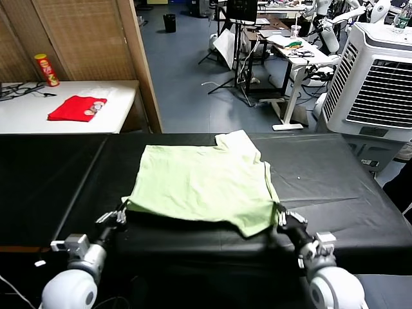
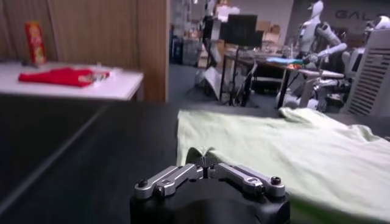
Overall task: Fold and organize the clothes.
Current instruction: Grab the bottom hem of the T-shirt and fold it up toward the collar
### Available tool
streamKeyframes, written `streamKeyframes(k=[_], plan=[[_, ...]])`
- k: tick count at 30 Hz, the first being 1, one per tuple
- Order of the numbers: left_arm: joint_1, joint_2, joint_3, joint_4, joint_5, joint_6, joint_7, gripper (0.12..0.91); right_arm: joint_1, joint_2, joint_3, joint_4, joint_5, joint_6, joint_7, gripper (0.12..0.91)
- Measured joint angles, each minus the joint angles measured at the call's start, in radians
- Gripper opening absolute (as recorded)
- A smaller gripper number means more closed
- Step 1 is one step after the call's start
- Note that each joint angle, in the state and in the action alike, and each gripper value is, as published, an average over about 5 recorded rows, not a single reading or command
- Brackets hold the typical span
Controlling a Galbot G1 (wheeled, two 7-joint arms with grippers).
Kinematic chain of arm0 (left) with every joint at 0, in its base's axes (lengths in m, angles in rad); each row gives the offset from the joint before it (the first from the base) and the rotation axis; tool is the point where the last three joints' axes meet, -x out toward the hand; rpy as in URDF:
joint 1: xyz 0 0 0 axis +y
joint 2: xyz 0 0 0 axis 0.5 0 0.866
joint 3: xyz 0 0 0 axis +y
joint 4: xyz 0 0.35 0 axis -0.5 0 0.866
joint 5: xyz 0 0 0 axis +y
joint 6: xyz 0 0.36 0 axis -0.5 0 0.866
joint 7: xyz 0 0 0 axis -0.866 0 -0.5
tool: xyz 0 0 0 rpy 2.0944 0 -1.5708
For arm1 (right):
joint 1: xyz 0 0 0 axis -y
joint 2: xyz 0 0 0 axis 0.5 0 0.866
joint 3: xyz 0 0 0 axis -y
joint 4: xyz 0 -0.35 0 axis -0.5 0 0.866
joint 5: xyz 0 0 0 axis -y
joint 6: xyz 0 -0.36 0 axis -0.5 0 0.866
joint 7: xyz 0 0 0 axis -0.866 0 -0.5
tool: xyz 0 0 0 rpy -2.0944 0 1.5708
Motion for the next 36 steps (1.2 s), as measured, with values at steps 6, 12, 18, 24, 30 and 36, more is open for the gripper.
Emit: streamKeyframes(k=[6, 12, 18, 24, 30, 36], plan=[[-0.064, 0.003, 0.039, 0.067, 0.046, -0.022, -0.007, 0.127, 0.112, 0.01, -0.049, -0.122, -0.022, 0.017, 0.0, 0.121], [-0.126, 0.006, 0.062, 0.134, 0.085, -0.038, -0.021, 0.127, 0.186, 0.04, -0.07, -0.215, -0.047, 0.028, 0.0, 0.121], [-0.162, 0.009, 0.065, 0.19, 0.103, -0.03, -0.042, 0.127, 0.212, 0.065, -0.075, -0.259, -0.056, 0.026, -0.002, 0.123], [-0.176, 0.011, 0.071, 0.217, 0.102, -0.012, -0.035, 0.134, 0.201, 0.056, -0.072, -0.25, -0.042, -0.015, -0.037, 0.304], [-0.16, 0.019, 0.071, 0.208, 0.096, -0.004, -0.027, 0.385, 0.139, 0.019, -0.048, -0.163, -0.039, -0.056, -0.05, 0.635], [-0.12, 0.027, 0.062, 0.174, 0.088, 0.006, -0.01, 0.706, 0.032, -0.014, -0.013, -0.049, -0.05, -0.058, -0.051, 0.793]])
